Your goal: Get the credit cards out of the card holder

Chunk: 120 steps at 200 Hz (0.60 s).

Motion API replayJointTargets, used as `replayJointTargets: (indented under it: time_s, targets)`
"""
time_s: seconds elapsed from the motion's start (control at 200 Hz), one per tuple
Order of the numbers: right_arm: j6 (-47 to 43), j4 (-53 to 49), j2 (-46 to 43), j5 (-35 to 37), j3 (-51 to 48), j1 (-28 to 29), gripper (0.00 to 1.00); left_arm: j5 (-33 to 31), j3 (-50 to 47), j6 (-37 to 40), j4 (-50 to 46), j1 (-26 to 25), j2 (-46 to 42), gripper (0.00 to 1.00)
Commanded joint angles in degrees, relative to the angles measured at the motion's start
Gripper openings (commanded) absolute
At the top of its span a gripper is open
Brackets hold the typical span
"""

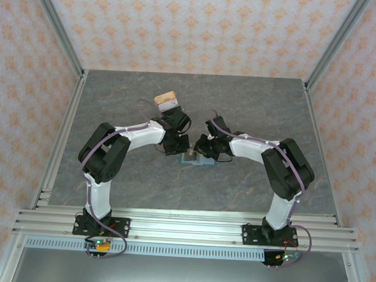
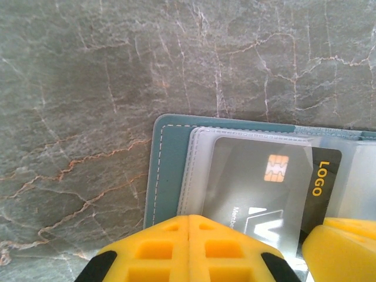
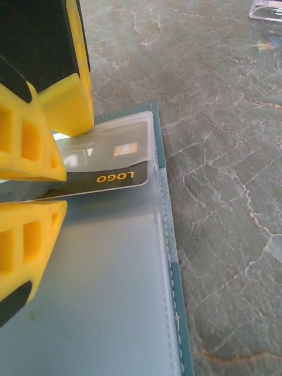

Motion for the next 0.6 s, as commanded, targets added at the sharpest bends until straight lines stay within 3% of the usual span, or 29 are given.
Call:
replayJointTargets:
  time_s: [0.0,0.596]
  targets:
    - [1.24,2.95,-0.89,-1.69,-0.45,-0.03,0.17,-0.02,-2.00,0.13,-1.15,0.30,2.06,0.01]
    - [2.47,4.55,0.78,-4.10,-0.49,-0.05,0.14,0.77,-2.25,0.18,-0.65,0.29,2.22,0.00]
